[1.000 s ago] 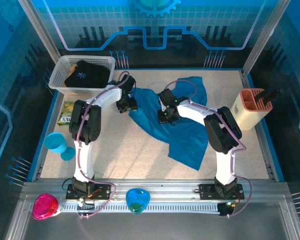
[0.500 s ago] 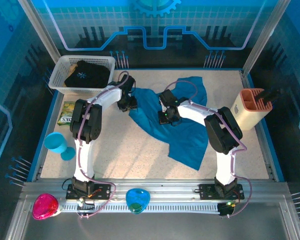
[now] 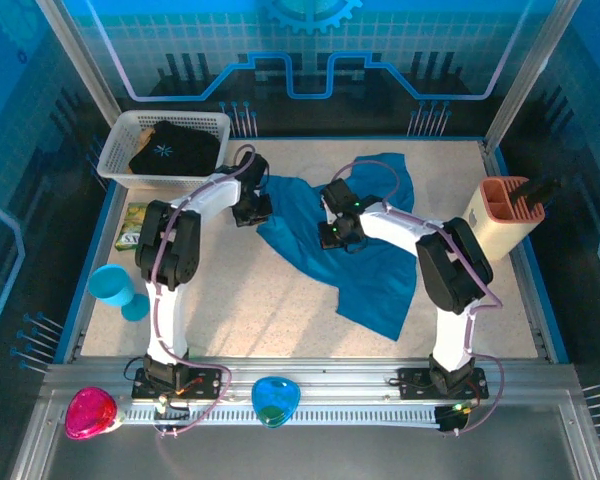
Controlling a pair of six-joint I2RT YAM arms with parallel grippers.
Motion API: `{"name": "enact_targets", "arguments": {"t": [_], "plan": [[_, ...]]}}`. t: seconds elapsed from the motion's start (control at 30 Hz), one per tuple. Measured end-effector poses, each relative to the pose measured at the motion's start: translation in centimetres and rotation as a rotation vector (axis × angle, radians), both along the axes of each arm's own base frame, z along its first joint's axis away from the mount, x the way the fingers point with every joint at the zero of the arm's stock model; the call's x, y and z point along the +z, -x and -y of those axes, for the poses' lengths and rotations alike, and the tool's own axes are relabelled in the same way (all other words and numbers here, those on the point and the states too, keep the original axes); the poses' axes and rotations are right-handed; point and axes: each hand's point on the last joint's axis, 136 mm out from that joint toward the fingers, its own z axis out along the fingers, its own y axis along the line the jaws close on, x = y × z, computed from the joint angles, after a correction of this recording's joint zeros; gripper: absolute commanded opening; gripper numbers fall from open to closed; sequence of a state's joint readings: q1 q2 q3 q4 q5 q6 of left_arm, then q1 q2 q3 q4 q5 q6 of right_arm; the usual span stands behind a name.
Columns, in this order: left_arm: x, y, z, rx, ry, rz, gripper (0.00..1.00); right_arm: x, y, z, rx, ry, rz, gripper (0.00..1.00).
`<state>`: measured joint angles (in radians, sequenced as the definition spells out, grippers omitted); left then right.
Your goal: Fold and stack the t-shirts
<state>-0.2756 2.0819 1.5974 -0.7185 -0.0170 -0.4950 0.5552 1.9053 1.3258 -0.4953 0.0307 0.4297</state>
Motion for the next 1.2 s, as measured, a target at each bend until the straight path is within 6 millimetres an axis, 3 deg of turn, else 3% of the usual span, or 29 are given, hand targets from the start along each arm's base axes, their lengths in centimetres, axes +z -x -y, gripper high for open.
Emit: {"name": "enact_targets", "arguments": {"t": [0.27,0.37,0.7,0.87,1.03,1.07,1.2], "plan": [[10.0,5.9,-2.6,-0.003,-0.019,0.138,0.00,1.7,2.1,0.9,0.010,-0.034,0.029,0.00],[11.8,9.3,-4.2,0.010,-0.038,0.160,0.00,1.7,3.4,1.4,0.019,-0.050,0.020,0.00],[10.5,20.7,-8.1,0.093,-0.080,0.023,0.00,2.7,6.9,2.9,0.037,-0.086,0.033,0.00],[10.1,24.1,-9.0,0.126,-0.088,-0.028,0.00,3.4,7.4,3.2,0.044,-0.094,0.053,0.00],[9.4,25.4,-9.5,0.152,-0.107,-0.083,0.04,3.8,7.5,3.4,0.049,-0.093,0.065,0.00],[9.2,25.5,-9.5,0.157,-0.108,-0.091,0.07,3.8,7.6,3.5,0.047,-0.090,0.066,0.00],[8.2,26.1,-9.4,0.172,-0.114,-0.131,0.40,4.0,8.0,4.3,0.031,-0.065,0.067,0.00]]}}
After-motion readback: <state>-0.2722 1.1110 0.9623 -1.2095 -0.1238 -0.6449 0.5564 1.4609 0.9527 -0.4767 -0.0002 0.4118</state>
